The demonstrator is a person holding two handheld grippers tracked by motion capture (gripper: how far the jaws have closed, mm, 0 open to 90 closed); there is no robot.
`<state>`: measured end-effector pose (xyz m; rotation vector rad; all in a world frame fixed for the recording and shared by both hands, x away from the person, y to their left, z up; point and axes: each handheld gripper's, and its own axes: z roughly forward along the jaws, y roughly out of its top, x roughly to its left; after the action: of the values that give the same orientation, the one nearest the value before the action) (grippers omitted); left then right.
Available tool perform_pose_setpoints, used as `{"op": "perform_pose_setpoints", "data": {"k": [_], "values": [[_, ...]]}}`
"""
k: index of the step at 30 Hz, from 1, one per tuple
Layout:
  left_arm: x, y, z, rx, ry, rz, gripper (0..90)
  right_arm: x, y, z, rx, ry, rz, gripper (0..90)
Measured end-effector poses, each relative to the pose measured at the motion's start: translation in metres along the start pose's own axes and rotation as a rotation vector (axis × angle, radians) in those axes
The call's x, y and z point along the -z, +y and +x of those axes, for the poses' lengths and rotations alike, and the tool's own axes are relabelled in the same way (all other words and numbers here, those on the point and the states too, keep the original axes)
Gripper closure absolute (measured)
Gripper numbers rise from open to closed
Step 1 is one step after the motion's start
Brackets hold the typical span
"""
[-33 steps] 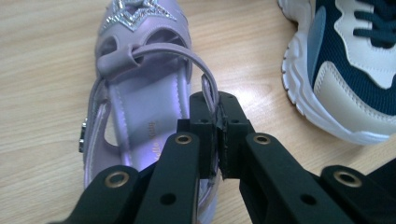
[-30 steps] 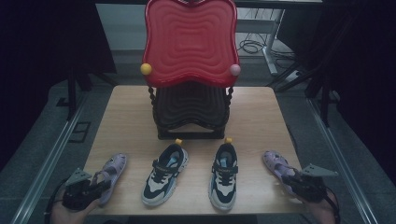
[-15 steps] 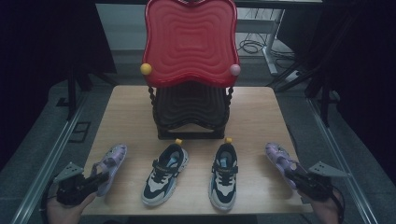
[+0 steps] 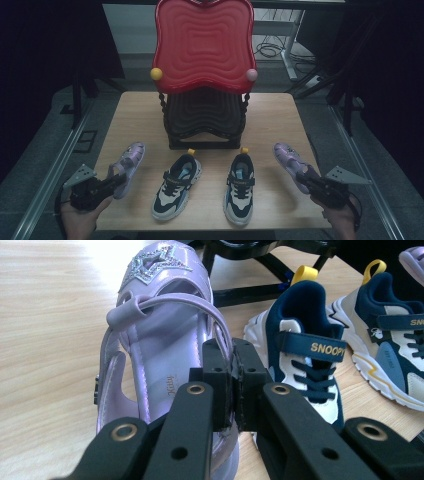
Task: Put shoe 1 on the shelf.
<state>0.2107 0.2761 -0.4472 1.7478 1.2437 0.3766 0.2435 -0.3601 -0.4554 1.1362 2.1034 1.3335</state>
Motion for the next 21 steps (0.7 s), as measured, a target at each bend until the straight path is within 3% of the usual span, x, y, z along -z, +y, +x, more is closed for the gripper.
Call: {"op": "perform_pose_setpoints", "data": {"k": [21], "values": [[-0.015,0.023,-0.015,-0.029,-0.059,-0.044,86.5,-0.024,0.029,0.02,0.029,0.075,-0.071,86.2]]}}
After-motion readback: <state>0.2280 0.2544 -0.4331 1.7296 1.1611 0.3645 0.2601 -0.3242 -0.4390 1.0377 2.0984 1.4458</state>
